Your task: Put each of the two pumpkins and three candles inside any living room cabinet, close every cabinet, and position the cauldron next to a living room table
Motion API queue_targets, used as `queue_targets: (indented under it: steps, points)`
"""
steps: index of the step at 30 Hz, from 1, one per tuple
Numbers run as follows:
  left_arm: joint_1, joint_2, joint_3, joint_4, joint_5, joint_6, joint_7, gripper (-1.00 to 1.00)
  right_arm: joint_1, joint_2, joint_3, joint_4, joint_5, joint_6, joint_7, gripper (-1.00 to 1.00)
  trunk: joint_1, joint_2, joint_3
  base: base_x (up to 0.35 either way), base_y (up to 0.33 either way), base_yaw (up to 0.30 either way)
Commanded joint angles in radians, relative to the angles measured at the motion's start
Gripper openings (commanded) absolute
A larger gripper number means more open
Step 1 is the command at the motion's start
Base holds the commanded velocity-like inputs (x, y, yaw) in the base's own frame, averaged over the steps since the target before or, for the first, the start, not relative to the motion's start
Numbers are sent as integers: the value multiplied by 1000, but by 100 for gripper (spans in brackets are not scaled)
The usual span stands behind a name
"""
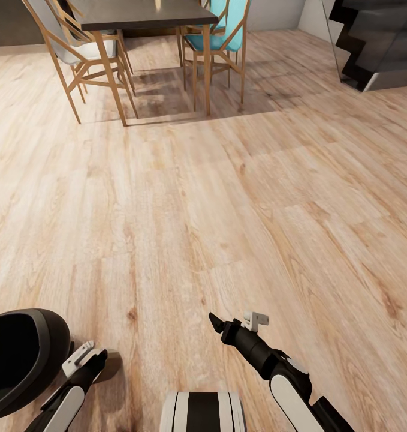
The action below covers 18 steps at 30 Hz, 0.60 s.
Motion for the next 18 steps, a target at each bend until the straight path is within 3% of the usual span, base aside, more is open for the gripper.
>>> queue_targets:
  steps: [1,14,15,18]
  points:
    - [1,0,-3,91,19,2,-96,100,-1,-1,2,-2,-9,1,-9,100,0,0,-1,0,0,0]
    - [1,0,-2,91,19,2,-95,100,-1,-1,2,-2,-9,1,-9,100,0,0,-1,0,0,0]
    - [1,0,-2,91,19,1,-95,-100,-1,-1,2,-2,-9,1,-9,100,0,0,-1,0,0,0]
    - [1,0,-2,91,19,2,-95,-100,-1,-1,2,-2,-9,1,-9,100,0,0,-1,0,0,0]
